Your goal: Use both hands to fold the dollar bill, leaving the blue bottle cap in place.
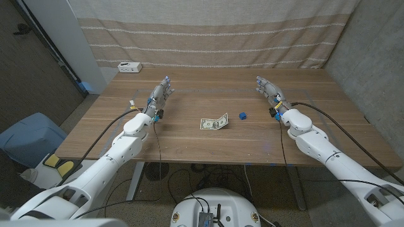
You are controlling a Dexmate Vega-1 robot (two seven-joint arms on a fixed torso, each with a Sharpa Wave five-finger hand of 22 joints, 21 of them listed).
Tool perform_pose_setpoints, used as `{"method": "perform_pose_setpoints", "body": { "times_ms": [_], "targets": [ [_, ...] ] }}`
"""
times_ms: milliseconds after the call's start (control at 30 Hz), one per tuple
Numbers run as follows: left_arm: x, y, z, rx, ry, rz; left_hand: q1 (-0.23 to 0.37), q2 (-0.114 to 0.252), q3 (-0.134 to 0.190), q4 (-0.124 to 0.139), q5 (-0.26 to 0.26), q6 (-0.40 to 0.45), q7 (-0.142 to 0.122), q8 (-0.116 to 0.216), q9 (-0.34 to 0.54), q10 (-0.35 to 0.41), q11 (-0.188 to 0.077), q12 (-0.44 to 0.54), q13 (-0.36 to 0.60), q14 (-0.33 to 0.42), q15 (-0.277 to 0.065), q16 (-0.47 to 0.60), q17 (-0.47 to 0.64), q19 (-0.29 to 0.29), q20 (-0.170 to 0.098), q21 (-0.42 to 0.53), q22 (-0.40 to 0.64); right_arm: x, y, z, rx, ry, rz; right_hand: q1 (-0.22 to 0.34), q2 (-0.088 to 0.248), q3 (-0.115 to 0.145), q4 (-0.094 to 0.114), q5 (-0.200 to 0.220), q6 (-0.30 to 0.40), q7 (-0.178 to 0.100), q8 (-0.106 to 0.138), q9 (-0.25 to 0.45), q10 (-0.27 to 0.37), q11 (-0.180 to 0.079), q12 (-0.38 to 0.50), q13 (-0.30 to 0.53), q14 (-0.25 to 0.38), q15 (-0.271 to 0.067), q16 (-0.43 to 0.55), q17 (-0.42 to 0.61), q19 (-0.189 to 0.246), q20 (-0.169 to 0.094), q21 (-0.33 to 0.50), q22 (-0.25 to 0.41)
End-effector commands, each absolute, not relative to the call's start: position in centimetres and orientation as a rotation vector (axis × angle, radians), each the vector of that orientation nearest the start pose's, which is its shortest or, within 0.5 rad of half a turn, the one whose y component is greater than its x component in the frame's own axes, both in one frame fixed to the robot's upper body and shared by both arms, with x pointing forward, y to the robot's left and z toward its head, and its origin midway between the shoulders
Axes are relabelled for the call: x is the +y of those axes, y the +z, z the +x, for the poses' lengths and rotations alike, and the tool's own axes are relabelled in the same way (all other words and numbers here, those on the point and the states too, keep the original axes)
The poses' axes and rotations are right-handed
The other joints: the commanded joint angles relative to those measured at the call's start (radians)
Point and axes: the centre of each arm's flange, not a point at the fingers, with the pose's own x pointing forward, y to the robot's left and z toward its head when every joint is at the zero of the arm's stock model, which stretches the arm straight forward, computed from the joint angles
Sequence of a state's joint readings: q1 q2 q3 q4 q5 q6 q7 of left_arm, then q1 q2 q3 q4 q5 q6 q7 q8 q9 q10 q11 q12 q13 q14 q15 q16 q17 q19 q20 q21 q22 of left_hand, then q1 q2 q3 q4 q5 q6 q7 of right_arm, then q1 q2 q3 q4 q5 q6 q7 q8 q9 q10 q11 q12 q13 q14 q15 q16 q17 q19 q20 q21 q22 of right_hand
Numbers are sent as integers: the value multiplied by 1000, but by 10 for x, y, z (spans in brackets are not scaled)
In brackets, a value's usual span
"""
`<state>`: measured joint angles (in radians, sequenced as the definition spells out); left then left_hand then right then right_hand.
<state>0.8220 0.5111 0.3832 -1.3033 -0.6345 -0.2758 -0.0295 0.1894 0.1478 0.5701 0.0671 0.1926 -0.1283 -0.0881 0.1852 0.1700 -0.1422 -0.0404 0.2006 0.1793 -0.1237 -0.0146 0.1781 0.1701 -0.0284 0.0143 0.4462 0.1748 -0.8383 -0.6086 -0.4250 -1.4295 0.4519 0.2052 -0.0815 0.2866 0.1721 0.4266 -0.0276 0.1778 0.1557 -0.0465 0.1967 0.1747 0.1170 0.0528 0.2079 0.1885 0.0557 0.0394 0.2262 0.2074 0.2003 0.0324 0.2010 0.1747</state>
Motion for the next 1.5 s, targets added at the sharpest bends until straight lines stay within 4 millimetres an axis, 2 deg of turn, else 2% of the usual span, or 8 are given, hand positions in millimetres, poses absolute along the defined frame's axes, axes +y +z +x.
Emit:
{"method": "perform_pose_setpoints", "body": {
  "times_ms": [33,167,400,1133,1500],
  "targets": [
    [279,-19,654,-588,-236,-10,3,-8,-1,-4,1,7,-2,1,2,0,6,3,2,1,7,7,3,-3,3,-1,5,-273,-4,626,-605,126,-363,15,8,10,-1,7,20,2,11,5,18,-2,7,5,6,-2,10,2,4,3,8,4],
    [278,-19,653,-587,-239,-7,2,-9,-2,-4,0,19,6,4,2,8,18,5,2,6,17,8,3,-2,8,-4,5,-270,-4,621,-595,128,-409,16,8,11,0,7,21,-1,9,5,26,3,9,5,12,-2,12,3,5,3,8,4],
    [277,-20,649,-591,-245,2,0,-10,-3,-3,0,30,5,6,3,22,27,10,3,12,28,9,3,3,12,-5,5,-264,-2,609,-592,109,-500,16,11,13,4,7,23,-4,7,5,35,3,11,5,27,-7,19,5,11,2,10,4],
    [272,-30,631,-589,-263,25,-2,-12,-5,-2,0,42,10,4,3,35,32,11,4,17,33,7,4,9,14,-11,6,-248,-5,576,-599,85,-733,19,14,20,10,8,53,-3,11,6,61,-3,15,6,48,-18,27,8,20,-1,12,4],
    [271,-34,622,-594,-265,26,-3,-12,-5,-2,1,43,11,2,3,36,32,10,4,18,33,7,4,10,15,-14,6,-235,-7,562,-632,84,-823,28,15,28,13,9,85,-2,15,6,90,-2,20,6,80,-30,40,10,32,-3,14,4]
  ]
}}
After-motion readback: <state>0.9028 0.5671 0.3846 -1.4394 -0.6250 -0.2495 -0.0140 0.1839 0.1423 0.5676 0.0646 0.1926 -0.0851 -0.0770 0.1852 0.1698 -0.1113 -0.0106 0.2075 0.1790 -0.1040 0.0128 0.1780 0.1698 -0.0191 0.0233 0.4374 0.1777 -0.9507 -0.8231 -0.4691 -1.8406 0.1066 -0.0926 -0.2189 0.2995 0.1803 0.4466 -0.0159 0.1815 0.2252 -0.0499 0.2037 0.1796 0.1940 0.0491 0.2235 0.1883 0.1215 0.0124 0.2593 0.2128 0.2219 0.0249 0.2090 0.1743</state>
